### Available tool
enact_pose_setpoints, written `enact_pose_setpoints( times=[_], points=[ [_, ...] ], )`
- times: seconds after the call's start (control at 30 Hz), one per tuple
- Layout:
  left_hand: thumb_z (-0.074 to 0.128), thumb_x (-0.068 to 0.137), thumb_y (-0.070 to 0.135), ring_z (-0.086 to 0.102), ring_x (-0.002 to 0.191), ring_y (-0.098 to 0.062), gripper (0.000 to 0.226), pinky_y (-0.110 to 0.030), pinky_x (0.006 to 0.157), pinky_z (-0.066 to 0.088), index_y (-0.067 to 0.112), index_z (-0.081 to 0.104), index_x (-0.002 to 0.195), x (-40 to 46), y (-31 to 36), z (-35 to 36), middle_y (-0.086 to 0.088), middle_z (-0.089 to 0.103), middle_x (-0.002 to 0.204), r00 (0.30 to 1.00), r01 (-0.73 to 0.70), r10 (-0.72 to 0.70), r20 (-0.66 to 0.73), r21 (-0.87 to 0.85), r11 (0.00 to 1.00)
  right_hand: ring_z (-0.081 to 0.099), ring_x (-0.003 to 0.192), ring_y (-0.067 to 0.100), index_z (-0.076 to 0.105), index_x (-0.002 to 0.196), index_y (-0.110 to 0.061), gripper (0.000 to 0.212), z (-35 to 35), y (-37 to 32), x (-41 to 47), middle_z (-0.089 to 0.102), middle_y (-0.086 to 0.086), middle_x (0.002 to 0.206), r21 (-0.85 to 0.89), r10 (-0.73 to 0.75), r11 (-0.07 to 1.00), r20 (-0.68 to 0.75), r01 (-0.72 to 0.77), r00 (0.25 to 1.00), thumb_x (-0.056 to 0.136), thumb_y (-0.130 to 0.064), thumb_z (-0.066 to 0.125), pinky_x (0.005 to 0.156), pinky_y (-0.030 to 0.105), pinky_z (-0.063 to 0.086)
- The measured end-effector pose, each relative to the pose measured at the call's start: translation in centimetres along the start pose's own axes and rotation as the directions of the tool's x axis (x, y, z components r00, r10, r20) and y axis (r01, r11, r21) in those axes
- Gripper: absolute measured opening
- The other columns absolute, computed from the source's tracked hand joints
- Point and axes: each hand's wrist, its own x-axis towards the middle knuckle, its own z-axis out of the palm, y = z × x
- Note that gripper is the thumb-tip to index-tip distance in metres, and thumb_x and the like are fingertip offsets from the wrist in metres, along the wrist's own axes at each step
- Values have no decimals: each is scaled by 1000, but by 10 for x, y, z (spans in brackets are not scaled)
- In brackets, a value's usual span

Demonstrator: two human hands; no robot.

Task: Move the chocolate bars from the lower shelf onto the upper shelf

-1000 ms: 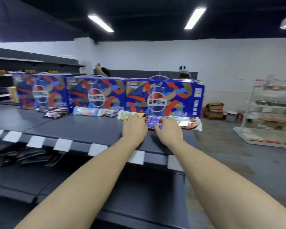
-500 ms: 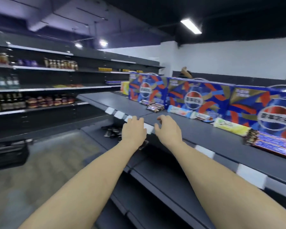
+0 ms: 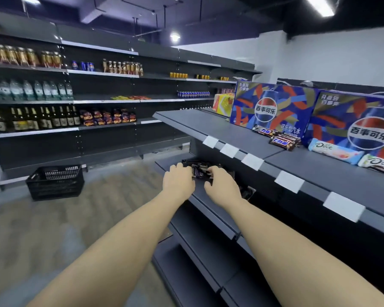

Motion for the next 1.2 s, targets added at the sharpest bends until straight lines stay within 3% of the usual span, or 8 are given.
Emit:
enact_pose_setpoints(
  times=[0.43,0.6,0.73,0.9,1.07,1.2],
  points=[
    [50,96,34,46,117,-30,36,-39,89,42,16,53,128,102,-4,112,-9,50,125,982,-66,66,176,-10,998,48,128,27,37,144,-16,54,99,98,99,43,7,145,-16,227,974,140,-227,964,93,-23,52,97,38,43],
    [50,96,33,45,118,-31,39,-39,88,43,14,51,130,140,2,162,-10,49,126,953,-90,93,287,-23,996,45,131,28,35,146,-16,57,137,144,129,40,7,148,-64,344,939,230,-339,910,93,-23,53,102,38,44],
    [52,95,31,45,117,-32,41,-40,87,43,12,50,131,163,9,197,-12,48,125,923,-127,135,360,-47,991,47,127,32,36,144,-14,57,154,177,143,41,11,145,-146,449,893,239,-425,861,91,-22,55,98,38,46],
    [53,94,28,43,120,-32,38,-41,87,45,11,53,128,198,21,238,-12,47,126,882,-210,262,392,-171,963,38,135,36,27,150,-20,68,173,213,161,33,12,153,-241,614,788,247,-566,749,90,-35,55,105,42,43],
    [54,93,26,33,132,-32,46,-44,100,45,13,49,136,235,37,281,-10,38,143,789,-335,434,435,-287,897,13,147,33,3,157,-22,91,190,234,166,-1,4,164,-256,689,724,217,-641,692,89,-48,57,114,46,31],
    [56,91,27,16,143,-33,63,-46,105,40,19,32,149,261,48,304,-8,17,158,731,-453,535,424,-284,845,21,145,31,22,153,-26,81,197,241,168,18,1,161,-269,719,693,178,-669,672,84,-54,54,112,47,34]
  ],
)
